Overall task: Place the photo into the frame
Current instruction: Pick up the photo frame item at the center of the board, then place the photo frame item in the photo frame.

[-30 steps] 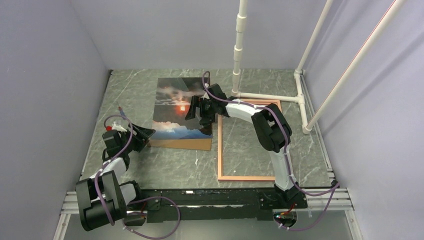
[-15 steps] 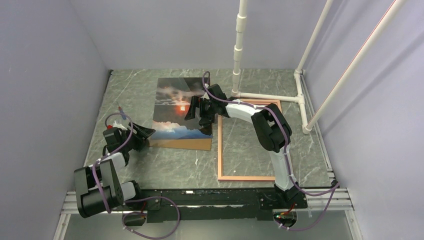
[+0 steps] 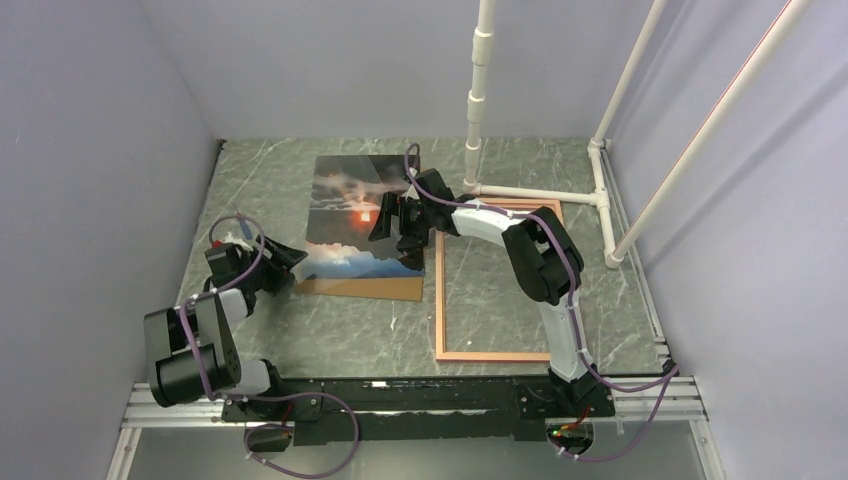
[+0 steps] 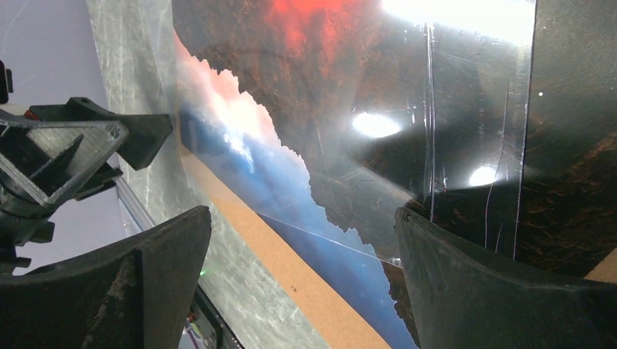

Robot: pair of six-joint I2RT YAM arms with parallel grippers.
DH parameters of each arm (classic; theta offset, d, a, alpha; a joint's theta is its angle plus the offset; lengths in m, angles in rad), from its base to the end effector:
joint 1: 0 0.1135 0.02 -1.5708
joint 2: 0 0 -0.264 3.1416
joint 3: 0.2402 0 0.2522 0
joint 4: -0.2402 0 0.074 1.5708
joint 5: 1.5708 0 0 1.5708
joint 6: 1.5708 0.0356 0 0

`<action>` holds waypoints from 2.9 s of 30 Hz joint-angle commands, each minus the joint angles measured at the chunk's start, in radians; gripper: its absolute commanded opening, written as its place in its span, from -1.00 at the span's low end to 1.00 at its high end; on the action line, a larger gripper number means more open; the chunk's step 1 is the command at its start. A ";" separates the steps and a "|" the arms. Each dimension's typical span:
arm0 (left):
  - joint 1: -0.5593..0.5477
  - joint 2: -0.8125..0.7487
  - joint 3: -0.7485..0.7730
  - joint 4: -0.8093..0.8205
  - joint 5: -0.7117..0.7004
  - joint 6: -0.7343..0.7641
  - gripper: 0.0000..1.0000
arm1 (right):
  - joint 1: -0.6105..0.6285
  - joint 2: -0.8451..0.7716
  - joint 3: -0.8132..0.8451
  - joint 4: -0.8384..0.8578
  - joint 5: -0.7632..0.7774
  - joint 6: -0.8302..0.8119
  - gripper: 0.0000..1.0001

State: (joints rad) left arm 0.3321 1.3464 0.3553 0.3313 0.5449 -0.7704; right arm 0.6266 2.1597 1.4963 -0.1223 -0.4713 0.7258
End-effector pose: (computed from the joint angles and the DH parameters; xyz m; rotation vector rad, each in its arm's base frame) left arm 0.2217 0.0569 0.1348 -0.9074 2.0582 -0.8451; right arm 0.3723 0.2895 0.1547 -0.1279 2.5832 1.1489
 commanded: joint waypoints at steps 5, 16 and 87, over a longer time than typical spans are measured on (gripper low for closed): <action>-0.001 0.134 0.067 0.054 -0.015 0.022 0.64 | 0.008 0.044 -0.041 -0.079 0.011 -0.011 0.99; -0.001 0.173 0.032 0.235 0.112 -0.011 0.51 | 0.008 0.046 -0.036 -0.085 0.005 -0.018 0.99; -0.855 -0.182 1.232 -1.467 -0.649 0.528 -1.00 | -0.212 -1.034 -0.312 -0.403 0.051 -0.064 0.99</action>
State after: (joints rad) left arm -0.4343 1.1233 1.4944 -1.0554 0.0174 -0.2207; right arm 0.4301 1.1595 1.2095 -0.5011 -0.3466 0.6395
